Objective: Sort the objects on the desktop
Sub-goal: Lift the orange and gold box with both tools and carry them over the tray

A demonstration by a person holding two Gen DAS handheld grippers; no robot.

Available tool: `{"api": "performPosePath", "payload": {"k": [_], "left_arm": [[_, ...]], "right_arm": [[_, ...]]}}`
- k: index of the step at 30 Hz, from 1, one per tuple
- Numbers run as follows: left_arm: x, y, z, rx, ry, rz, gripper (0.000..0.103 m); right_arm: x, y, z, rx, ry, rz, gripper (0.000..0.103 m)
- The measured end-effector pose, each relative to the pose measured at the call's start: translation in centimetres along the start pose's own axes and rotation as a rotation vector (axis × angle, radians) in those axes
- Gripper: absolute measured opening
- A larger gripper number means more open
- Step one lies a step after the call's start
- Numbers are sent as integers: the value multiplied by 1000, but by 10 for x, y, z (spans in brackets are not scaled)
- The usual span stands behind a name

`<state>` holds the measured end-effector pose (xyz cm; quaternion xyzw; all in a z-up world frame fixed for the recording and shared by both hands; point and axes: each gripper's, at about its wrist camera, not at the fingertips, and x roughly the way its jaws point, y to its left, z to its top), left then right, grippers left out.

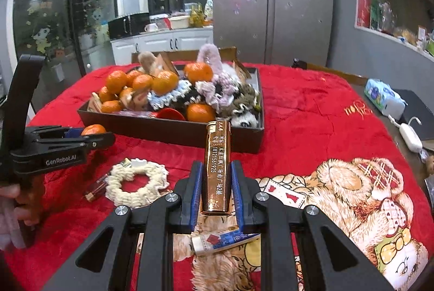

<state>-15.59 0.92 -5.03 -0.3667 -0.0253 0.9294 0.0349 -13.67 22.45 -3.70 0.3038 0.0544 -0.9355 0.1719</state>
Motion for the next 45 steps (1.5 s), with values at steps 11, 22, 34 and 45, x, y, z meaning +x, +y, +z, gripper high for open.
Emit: {"api": "performPosePath", "payload": {"k": [11, 22, 34, 45], "left_arm": [[-16, 0, 0, 23, -32, 1, 38], [-31, -3, 3, 37, -39, -22, 38], [-22, 8, 1, 19, 0, -24, 38], [-15, 8, -2, 21, 24, -27, 38]], "right_arm": [[-1, -1, 1, 17, -10, 104, 20], [6, 0, 2, 52, 25, 151, 18], [19, 18, 4, 26, 83, 174, 13], [28, 19, 1, 36, 119, 154, 12]]}}
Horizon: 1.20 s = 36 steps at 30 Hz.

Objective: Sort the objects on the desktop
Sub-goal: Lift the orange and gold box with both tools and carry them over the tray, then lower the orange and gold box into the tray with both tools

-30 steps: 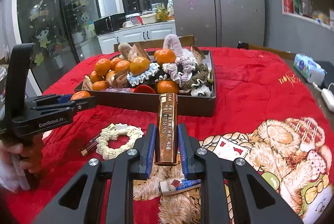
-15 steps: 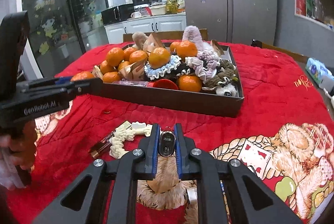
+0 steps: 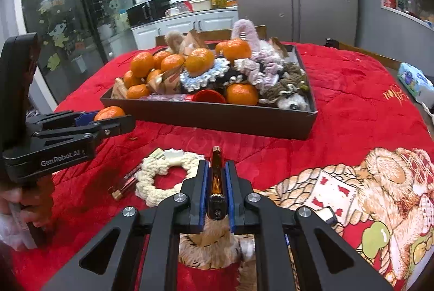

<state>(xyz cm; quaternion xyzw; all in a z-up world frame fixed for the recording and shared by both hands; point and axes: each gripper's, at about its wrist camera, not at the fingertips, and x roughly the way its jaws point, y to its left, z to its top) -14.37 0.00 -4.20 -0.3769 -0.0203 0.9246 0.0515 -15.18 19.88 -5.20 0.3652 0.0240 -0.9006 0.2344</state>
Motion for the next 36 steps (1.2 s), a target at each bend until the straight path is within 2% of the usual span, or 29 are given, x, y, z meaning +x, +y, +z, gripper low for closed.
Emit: {"api": "performPosePath", "payload": {"k": [9, 15, 19, 25, 32, 36], "left_arm": [[-9, 5, 9, -13, -23, -4, 38], [-14, 5, 26, -50, -21, -68, 38], [-18, 13, 47, -63, -31, -71, 38], [-17, 31, 85, -43, -45, -18, 38], [4, 61, 127, -61, -12, -24, 38], [22, 75, 138, -57, 3, -16, 38]], "right_arm": [[-8, -3, 12, 48, -13, 27, 12], [-10, 15, 35, 13, -35, 57, 12], [-9, 27, 63, -13, -59, 77, 12], [-9, 40, 102, -43, -97, 80, 12], [2, 44, 139, -44, -107, 74, 12], [21, 40, 151, -31, -96, 60, 12]]}}
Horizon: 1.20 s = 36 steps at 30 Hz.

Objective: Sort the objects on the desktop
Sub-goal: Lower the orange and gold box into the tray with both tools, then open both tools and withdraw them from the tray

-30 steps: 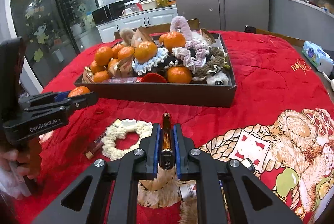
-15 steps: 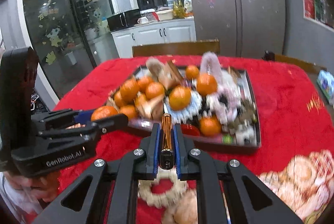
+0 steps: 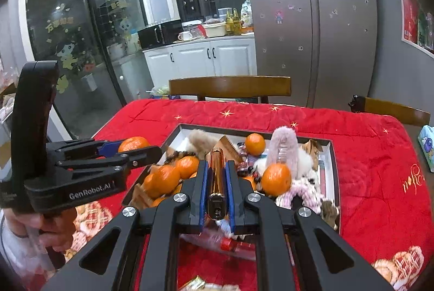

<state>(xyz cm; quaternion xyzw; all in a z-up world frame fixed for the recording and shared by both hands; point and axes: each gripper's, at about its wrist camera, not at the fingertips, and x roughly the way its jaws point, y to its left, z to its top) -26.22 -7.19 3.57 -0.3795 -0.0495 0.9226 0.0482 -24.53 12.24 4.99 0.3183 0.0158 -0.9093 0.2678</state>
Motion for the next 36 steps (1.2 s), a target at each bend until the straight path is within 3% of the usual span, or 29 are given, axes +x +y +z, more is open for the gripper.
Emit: {"api": "performPosePath", "payload": {"k": [6, 11, 13, 15, 19, 25, 36], "left_arm": [[43, 21, 12, -15, 46, -22, 38], [79, 30, 14, -12, 83, 38, 38], [88, 33, 16, -15, 87, 28, 38], [89, 32, 17, -3, 84, 29, 38], [94, 38, 14, -47, 100, -43, 38], [103, 33, 9, -27, 102, -26, 38], [106, 36, 5, -37, 97, -20, 38]], "right_arm": [[38, -12, 8, 25, 26, -46, 12], [68, -19, 5, 56, 65, -68, 12], [80, -21, 4, 79, 86, -54, 12], [87, -19, 2, 79, 90, -63, 12], [98, -19, -5, 86, 98, -90, 12], [103, -17, -16, 41, 108, -125, 12], [100, -21, -19, 73, 99, -100, 12]]}}
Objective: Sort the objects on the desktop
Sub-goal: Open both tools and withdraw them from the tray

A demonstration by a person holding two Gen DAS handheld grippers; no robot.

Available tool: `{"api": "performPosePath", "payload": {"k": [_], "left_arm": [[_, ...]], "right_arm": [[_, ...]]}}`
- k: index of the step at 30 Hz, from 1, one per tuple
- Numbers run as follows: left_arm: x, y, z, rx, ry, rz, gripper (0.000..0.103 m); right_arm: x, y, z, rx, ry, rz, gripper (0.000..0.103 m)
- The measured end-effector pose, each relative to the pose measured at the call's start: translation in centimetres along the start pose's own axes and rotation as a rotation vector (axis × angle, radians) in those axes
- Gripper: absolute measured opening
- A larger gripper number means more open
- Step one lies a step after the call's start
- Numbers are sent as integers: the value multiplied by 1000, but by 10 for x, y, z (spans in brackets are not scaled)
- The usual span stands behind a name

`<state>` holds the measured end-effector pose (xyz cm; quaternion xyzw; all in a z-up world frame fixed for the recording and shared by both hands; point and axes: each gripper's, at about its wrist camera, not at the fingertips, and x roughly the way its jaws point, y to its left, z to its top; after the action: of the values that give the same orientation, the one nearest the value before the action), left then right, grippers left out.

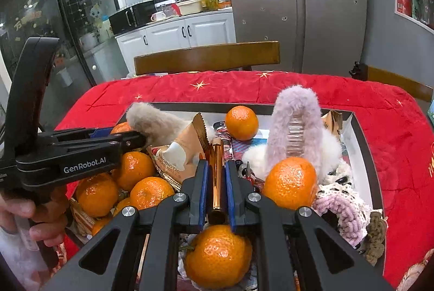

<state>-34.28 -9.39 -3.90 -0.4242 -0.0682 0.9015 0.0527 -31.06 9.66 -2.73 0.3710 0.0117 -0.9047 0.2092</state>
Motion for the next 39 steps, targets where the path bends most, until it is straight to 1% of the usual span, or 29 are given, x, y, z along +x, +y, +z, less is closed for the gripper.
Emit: {"api": "performPosePath", "payload": {"k": [7, 9, 10, 11, 12, 13, 14, 15, 16, 17, 18, 19, 21, 24, 28, 30, 32, 35, 39], "left_arm": [[-2, 0, 0, -4, 4, 7, 38], [-6, -1, 1, 4, -2, 20, 42], [-9, -2, 1, 18, -11, 25, 58], [-11, -4, 1, 28, -16, 30, 81], [-15, -6, 2, 39, -22, 43, 91], [-18, -7, 2, 44, -34, 47, 103], [-22, -8, 3, 50, -49, 53, 103], [-27, -9, 4, 55, -63, 73, 103], [-31, -9, 6, 58, -74, 84, 103], [-36, -9, 7, 59, -91, 93, 103], [-39, -9, 9, 54, -103, 100, 103], [-44, -7, 10, 48, -116, 106, 103], [-48, -6, 12, 45, -122, 106, 103], [-53, -7, 13, 49, -137, 104, 103], [-56, -10, 14, 52, -153, 113, 103], [-61, -11, 13, 50, -163, 105, 103], [-72, -13, 14, 48, -185, 93, 103], [-96, -19, 12, 50, -235, 98, 103], [-140, -34, 7, 51, -309, 87, 103]], "right_arm": [[1, 1, 1, 20, -14, 12, 16], [0, 0, 1, 31, -23, 30, 18], [-1, -1, 1, 38, -27, 37, 25], [-2, -3, 2, 47, -36, 42, 28], [-3, -4, 2, 52, -44, 51, 34], [-5, -5, 3, 57, -52, 73, 43], [-6, -4, 4, 59, -56, 95, 50], [-9, -3, 5, 60, -59, 119, 68], [-12, -2, 7, 60, -65, 132, 73], [-16, -1, 8, 59, -81, 112, 76], [-20, 1, 9, 49, -104, 94, 83], [-24, 1, 10, 41, -123, 77, 94], [-29, -1, 13, 50, -148, 63, 103], [-35, -3, 18, 65, -170, 99, 103], [-46, 2, 18, 22, -202, 66, 103], [-50, 6, 19, 10, -210, 61, 103], [-57, 8, 21, 10, -228, 61, 103], [-73, 12, 24, -5, -247, 60, 103], [-109, 19, 27, -14, -306, 54, 103]]}}
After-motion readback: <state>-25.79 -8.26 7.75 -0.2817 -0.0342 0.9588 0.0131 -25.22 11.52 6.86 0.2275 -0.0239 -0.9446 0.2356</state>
